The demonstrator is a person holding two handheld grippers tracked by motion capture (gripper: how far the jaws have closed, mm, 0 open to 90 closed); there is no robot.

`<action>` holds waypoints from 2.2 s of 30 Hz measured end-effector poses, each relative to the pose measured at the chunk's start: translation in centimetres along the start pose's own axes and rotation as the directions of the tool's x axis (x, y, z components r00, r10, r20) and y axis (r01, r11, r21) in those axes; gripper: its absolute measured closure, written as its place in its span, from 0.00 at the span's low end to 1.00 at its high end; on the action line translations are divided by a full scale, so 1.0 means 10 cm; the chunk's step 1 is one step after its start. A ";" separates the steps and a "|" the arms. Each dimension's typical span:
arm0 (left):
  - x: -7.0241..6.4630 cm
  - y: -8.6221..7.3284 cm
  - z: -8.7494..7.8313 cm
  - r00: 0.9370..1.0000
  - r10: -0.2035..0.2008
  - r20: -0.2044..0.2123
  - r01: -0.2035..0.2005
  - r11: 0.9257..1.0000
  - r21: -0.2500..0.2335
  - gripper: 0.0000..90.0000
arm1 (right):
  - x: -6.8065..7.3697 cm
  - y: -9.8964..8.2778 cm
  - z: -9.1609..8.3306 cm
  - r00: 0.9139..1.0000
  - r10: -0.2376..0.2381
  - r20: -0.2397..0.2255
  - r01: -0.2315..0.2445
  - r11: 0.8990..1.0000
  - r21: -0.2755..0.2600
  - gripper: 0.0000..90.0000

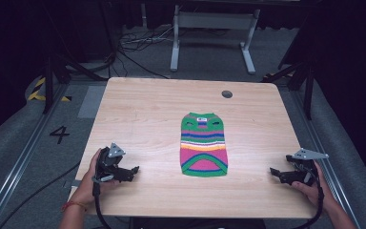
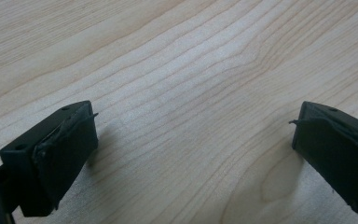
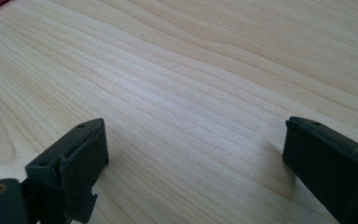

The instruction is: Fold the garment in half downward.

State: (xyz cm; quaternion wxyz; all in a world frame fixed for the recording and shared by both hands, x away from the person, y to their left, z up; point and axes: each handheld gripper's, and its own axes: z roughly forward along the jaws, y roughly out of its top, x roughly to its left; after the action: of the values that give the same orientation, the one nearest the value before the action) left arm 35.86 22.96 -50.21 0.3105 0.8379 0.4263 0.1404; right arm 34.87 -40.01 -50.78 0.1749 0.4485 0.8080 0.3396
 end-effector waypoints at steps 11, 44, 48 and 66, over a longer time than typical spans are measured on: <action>0.02 0.01 0.01 1.000 0.015 0.009 -0.015 1.000 0.003 0.00 | -0.01 0.01 0.00 1.000 -0.005 -0.008 0.005 1.000 0.001 0.07; 0.04 0.31 -0.18 0.993 0.118 0.024 -0.117 0.993 -0.031 0.32 | -0.07 0.34 -0.06 0.988 -0.131 -0.078 0.131 0.991 -0.010 0.36; 0.06 0.41 -0.17 0.992 0.120 0.026 -0.119 0.992 -0.042 0.33 | -0.05 0.53 -0.06 0.984 -0.152 -0.088 0.149 0.988 -0.044 0.38; 0.00 1.03 0.11 0.980 0.191 0.063 -0.184 0.978 -0.103 0.35 | 0.15 1.29 0.30 0.970 -0.210 -0.125 0.199 0.976 -0.091 0.45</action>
State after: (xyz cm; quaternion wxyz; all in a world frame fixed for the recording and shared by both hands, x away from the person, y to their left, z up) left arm 42.94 17.96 -44.49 0.3512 0.8629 0.3266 0.1592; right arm 43.64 -32.87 -43.79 0.1717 0.3319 0.8459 0.3805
